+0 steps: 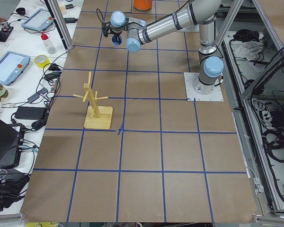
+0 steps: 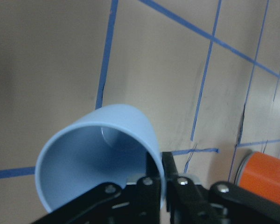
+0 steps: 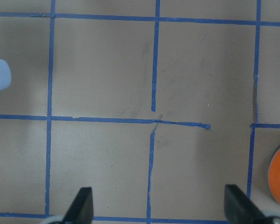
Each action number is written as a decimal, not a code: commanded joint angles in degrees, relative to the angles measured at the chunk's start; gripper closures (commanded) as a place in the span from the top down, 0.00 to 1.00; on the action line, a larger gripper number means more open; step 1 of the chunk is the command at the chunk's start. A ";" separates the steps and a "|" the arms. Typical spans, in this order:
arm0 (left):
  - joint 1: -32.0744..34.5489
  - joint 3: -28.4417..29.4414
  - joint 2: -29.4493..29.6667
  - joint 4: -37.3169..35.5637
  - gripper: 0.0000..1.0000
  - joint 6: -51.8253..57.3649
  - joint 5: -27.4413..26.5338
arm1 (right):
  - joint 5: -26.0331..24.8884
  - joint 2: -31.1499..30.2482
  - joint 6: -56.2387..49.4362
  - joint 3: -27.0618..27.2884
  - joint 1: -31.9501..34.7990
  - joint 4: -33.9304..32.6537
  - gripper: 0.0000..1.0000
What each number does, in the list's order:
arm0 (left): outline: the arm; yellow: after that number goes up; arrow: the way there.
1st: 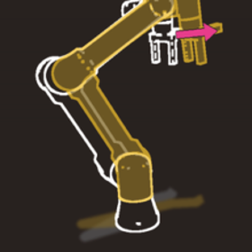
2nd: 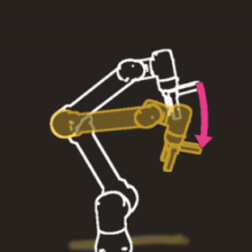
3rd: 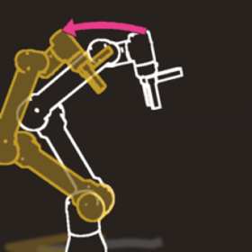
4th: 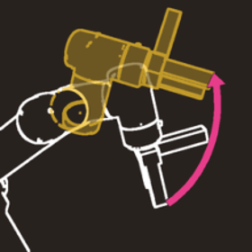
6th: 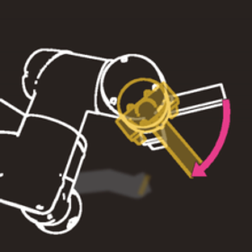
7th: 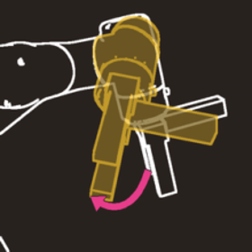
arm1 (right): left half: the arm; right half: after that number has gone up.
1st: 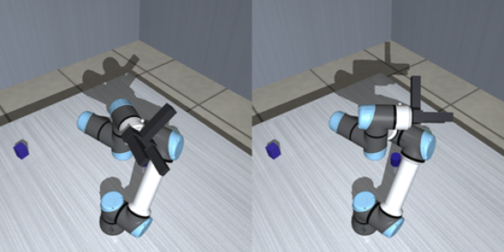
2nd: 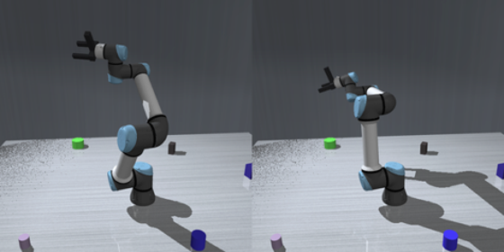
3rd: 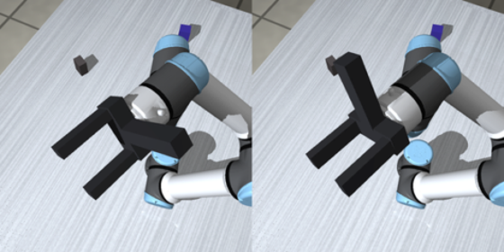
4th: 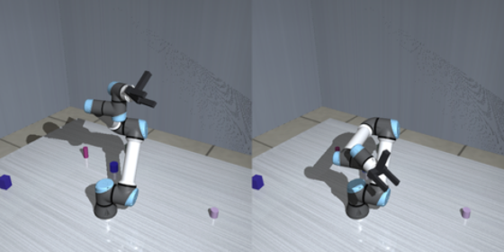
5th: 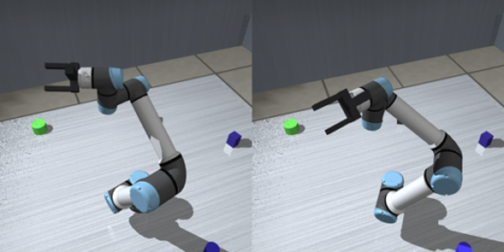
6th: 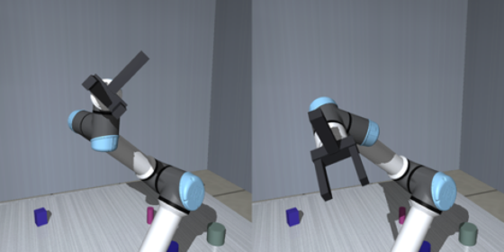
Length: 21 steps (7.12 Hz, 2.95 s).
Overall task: Flip cup
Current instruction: 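Lift and rotate the cup upright with the left gripper, then lower the cup upright onto the table near the wooden stand, then open the left gripper and withdraw it from the cup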
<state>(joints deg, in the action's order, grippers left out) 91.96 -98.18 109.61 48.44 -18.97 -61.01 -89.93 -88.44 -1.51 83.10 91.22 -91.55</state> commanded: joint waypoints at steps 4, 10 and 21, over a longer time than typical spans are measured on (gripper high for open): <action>-0.37 4.14 1.30 14.23 0.00 30.23 -33.50 | 1.16 0.11 -0.43 0.14 -0.26 0.50 1.00; -5.11 12.30 10.53 13.53 0.00 33.20 -34.79 | 1.94 0.38 -0.16 0.31 -0.17 -0.02 1.00; -6.09 21.28 -8.32 44.36 1.00 31.45 -34.53 | 1.95 0.55 -0.25 0.40 -0.17 -0.03 1.00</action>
<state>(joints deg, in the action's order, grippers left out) 85.53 -78.31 106.59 87.38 12.72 -95.51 -87.96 -87.89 -1.76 83.49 91.04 -91.54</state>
